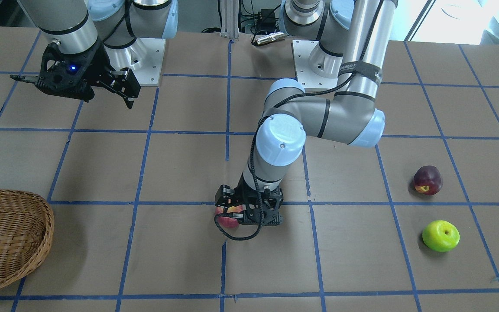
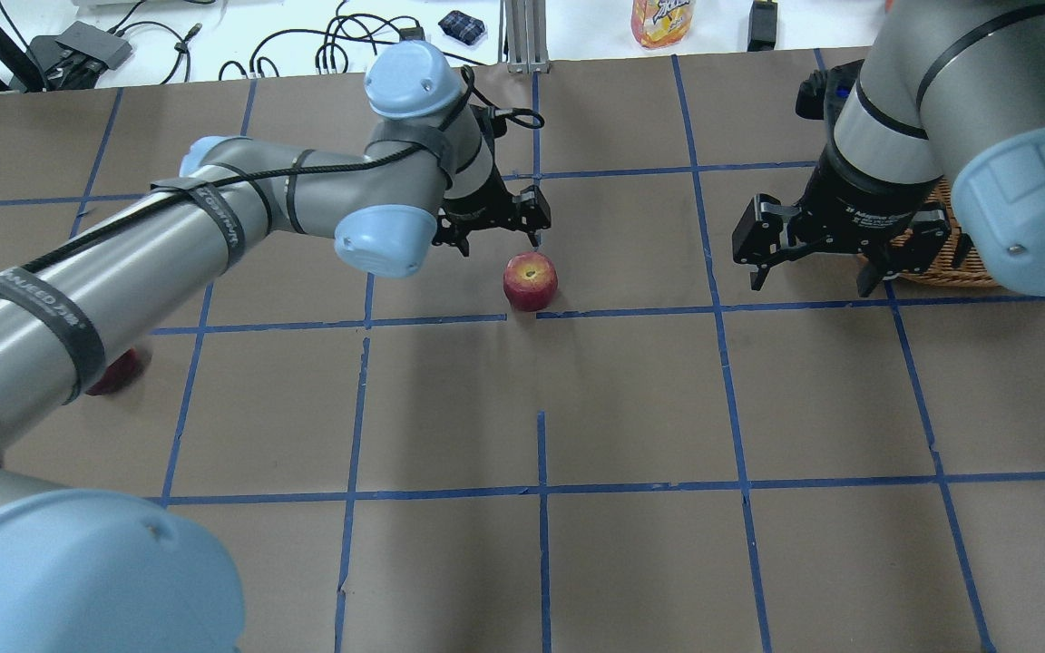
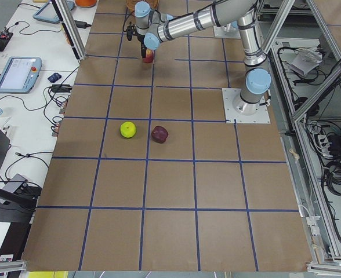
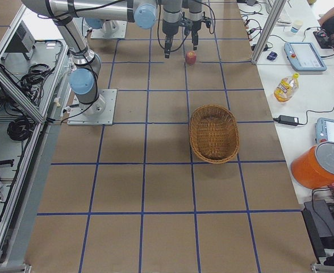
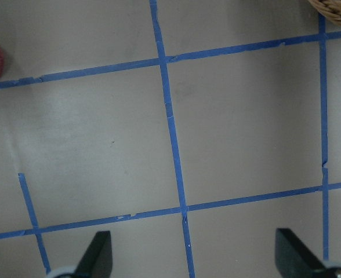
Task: Put all apples into basket
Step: 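Move left gripper to dark red apple while right reaches pinkish-red apple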
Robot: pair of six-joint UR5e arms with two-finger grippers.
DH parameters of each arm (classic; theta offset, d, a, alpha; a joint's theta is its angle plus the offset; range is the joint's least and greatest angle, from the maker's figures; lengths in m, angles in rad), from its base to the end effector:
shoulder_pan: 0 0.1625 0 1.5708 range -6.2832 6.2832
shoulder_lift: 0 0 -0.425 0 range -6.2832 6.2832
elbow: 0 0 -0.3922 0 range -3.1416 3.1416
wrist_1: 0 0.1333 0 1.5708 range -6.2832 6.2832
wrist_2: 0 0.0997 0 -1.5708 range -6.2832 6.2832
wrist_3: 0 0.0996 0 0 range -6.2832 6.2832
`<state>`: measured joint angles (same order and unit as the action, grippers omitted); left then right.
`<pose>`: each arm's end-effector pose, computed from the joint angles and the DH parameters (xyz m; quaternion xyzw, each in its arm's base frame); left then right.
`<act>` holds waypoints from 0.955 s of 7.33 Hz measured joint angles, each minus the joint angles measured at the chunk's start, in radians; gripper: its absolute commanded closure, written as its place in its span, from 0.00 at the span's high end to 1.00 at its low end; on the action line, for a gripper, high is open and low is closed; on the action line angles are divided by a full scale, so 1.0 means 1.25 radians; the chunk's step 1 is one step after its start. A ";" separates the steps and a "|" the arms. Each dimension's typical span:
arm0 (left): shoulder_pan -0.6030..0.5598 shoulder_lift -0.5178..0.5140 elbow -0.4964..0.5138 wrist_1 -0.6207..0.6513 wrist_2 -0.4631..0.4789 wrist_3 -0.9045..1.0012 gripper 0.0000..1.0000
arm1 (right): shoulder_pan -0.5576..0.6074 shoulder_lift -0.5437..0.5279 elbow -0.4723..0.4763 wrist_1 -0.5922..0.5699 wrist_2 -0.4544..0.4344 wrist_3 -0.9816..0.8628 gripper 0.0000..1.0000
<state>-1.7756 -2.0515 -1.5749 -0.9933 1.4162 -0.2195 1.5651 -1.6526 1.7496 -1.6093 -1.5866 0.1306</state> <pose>-0.2781 -0.6081 0.2678 0.0037 -0.9959 0.0289 0.0851 0.1292 -0.4501 0.4428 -0.0678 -0.9972 -0.0287 0.0097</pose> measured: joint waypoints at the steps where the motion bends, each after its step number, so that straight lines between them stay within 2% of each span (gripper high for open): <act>1: 0.067 0.037 0.024 -0.096 0.004 0.083 1.00 | 0.003 0.027 -0.006 -0.020 0.016 0.007 1.00; 3: 0.238 0.103 0.045 -0.266 0.037 0.344 1.00 | 0.030 0.108 -0.036 -0.076 0.055 0.073 1.00; 4: 0.323 0.125 0.045 -0.320 0.062 0.443 1.00 | 0.060 0.143 -0.048 -0.119 0.061 0.115 1.00; 6: 0.442 0.130 0.037 -0.354 0.166 0.596 1.00 | 0.149 0.221 -0.057 -0.249 0.059 0.233 1.00; 7: 0.497 0.128 0.023 -0.354 0.193 0.649 1.00 | 0.195 0.256 -0.058 -0.300 0.055 0.273 1.00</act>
<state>-1.1545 -1.8911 -1.5460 -1.4361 1.6575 0.5922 1.8094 -1.3329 1.6771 -1.9840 -1.5176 0.4720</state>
